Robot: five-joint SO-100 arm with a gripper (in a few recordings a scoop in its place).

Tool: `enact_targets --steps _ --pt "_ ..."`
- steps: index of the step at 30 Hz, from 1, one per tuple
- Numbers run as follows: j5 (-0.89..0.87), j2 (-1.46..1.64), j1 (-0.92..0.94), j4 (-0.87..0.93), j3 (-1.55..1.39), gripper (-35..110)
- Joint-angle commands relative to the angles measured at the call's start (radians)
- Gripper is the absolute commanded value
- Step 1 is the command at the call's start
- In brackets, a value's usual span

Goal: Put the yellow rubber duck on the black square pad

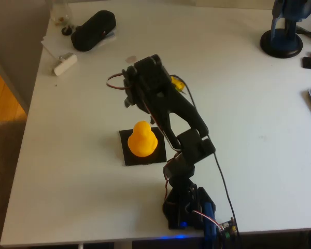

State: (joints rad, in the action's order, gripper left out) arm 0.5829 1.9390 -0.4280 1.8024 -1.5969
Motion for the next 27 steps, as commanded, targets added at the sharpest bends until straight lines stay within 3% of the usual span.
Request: enact_targets --steps 1,10,17,27 --pt "0.008 0.072 0.127 0.049 0.015 36" --pt "-0.270 0.198 0.543 -0.222 -0.002 36" --pt "-0.535 0.244 0.588 -0.305 -0.025 34" --pt "-0.549 0.465 0.588 -0.581 -0.426 13"
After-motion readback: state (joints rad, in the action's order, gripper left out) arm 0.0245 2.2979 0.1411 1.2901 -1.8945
